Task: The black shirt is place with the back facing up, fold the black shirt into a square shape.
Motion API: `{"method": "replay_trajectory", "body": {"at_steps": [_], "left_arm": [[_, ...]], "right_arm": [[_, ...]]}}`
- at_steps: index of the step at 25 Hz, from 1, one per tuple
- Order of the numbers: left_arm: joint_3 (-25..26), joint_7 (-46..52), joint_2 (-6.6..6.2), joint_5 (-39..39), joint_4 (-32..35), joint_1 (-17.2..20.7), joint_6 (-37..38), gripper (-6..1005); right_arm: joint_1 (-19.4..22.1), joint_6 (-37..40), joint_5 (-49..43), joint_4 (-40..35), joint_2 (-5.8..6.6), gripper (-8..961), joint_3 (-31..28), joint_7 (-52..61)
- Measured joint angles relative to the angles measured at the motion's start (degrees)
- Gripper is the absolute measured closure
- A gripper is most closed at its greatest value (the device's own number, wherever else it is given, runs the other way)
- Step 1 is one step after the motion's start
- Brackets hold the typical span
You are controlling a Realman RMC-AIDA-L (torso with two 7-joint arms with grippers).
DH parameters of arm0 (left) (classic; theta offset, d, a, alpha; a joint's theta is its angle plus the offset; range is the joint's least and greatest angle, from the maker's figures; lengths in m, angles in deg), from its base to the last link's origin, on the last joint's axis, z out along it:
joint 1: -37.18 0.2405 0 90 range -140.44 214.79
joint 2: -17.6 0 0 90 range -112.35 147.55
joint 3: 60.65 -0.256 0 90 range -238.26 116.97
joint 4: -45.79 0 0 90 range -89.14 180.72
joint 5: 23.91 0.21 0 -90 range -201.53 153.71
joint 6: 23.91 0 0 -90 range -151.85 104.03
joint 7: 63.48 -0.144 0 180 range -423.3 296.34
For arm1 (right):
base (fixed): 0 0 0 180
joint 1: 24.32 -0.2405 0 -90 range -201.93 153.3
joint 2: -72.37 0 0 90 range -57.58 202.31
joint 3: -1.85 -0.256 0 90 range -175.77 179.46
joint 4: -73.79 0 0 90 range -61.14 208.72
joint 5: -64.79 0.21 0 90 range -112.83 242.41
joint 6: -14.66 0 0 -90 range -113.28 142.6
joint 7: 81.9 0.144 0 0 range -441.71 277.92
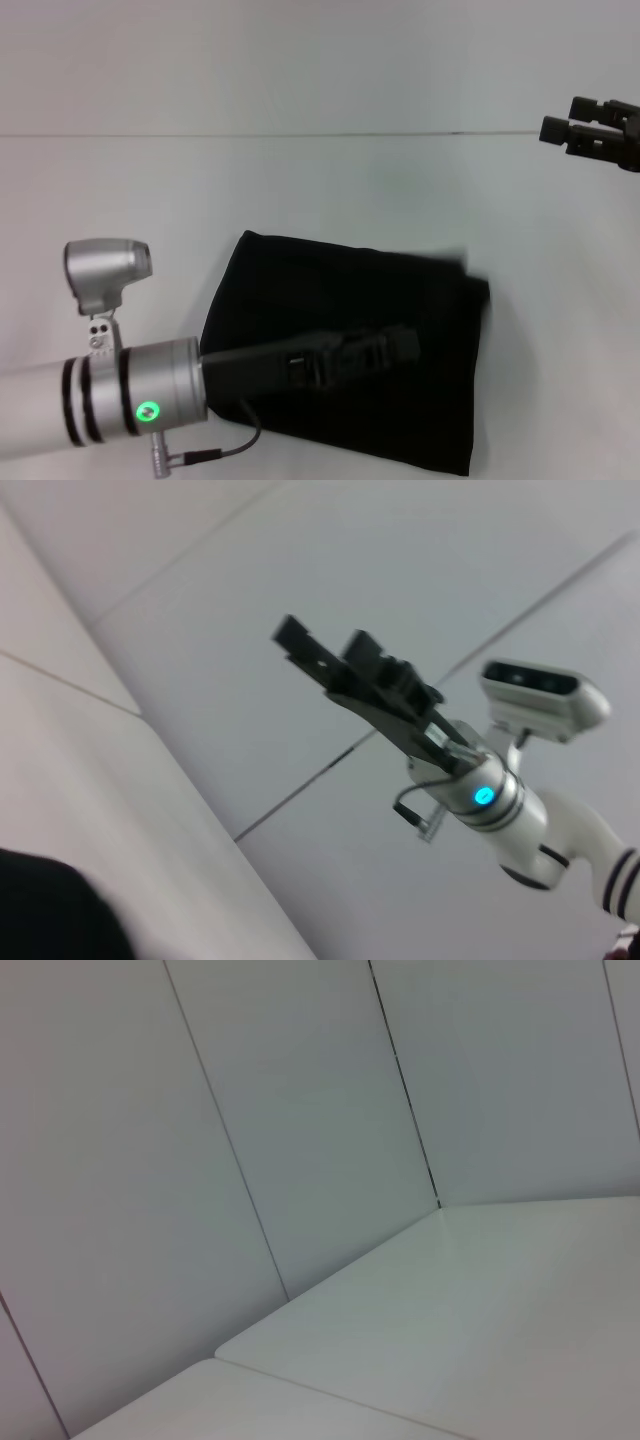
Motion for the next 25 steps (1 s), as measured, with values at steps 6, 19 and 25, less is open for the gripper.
{"method": "replay_trajectory", "body": {"at_steps": [6,19,25], "left_arm": [[-1.64,-1.56,-0.23,0.66,3.69,1.00,5.15,640],[2.82,-3.20,-2.99,-0.83,11.81,1.25,3.80,268],[5.26,-11.38,-3.85,-0.93,14.94,1.95,3.36,123]], "right_arm": [[0.44,-0.75,-0.18,0.22,-0.34,56,0.23,0.69],[-0.82,-5.14,-11.09,1.76,0.66,56,0.77,22.25],[-0.97,-5.56,-15.07,4.74,0.67,55,3.00,30.52]]}}
